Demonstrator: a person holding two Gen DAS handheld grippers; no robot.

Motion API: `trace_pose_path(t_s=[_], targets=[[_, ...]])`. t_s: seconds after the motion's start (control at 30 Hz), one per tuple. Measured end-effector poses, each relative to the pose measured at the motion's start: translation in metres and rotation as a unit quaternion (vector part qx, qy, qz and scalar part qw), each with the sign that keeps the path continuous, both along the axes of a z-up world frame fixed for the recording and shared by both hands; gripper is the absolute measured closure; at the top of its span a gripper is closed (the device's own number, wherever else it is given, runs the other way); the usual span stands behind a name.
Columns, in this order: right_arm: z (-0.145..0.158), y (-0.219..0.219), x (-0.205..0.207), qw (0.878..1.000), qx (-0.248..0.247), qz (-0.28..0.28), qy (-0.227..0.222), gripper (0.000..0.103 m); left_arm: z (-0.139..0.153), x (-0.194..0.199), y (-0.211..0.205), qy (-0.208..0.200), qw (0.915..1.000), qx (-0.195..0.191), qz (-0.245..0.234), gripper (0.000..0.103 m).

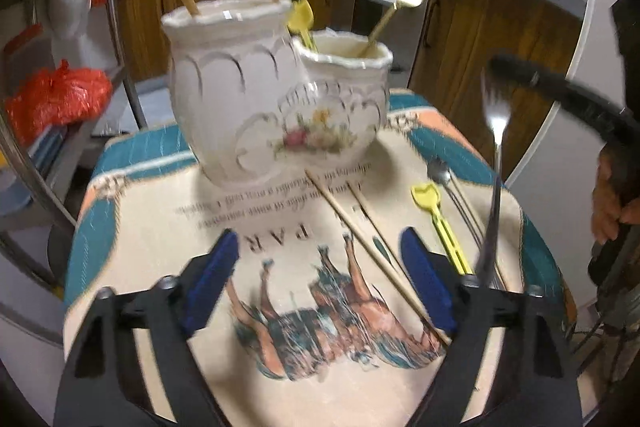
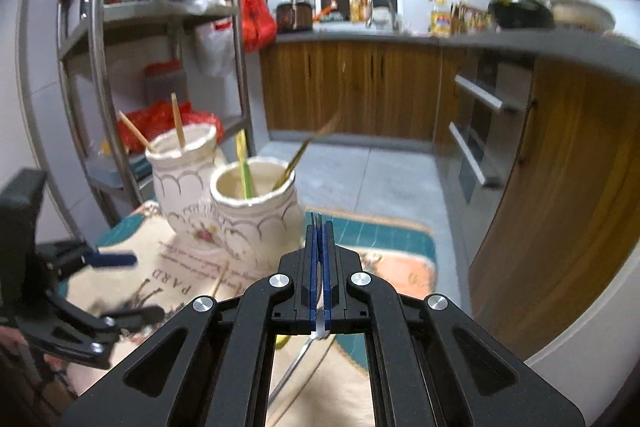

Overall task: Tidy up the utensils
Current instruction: 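Close the left tool on a chopstick while the right tool grips a gold fork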

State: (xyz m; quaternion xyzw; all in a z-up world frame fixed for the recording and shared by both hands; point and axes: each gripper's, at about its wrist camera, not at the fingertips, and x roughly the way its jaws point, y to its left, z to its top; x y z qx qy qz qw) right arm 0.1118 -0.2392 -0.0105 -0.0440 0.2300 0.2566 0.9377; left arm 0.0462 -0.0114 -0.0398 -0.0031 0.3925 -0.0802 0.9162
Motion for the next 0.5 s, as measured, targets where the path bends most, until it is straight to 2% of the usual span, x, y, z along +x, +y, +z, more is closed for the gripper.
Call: trace_pose_path(t_s=[0.07,0.27,0.4,0.5], targets=[[0.007,-0.005,-0.006,1.000,0.005,-0.006,-0.019,0.100,-0.005,-0.002,-0.008,0.010,0.9999,0.007,-0.001,0.036],[0.023,-0.017,-0.022,0.996,0.020,-0.036,-0.080,0.100,-0.014,-0.008,-0.028,0.028,0.9994,0.020,0.004,0.048],[0.028,-0.018,-0.028,0.994,0.025,-0.037,-0.097,0.100,-0.023,-0.008,-0.042,0.041,0.9984,0.038,-0.001,0.056],[0.028,-0.018,-0.030,0.994,0.028,-0.038,-0.099,0.100,-0.025,-0.011,-0.049,0.029,0.9974,0.066,0.001,0.061]])
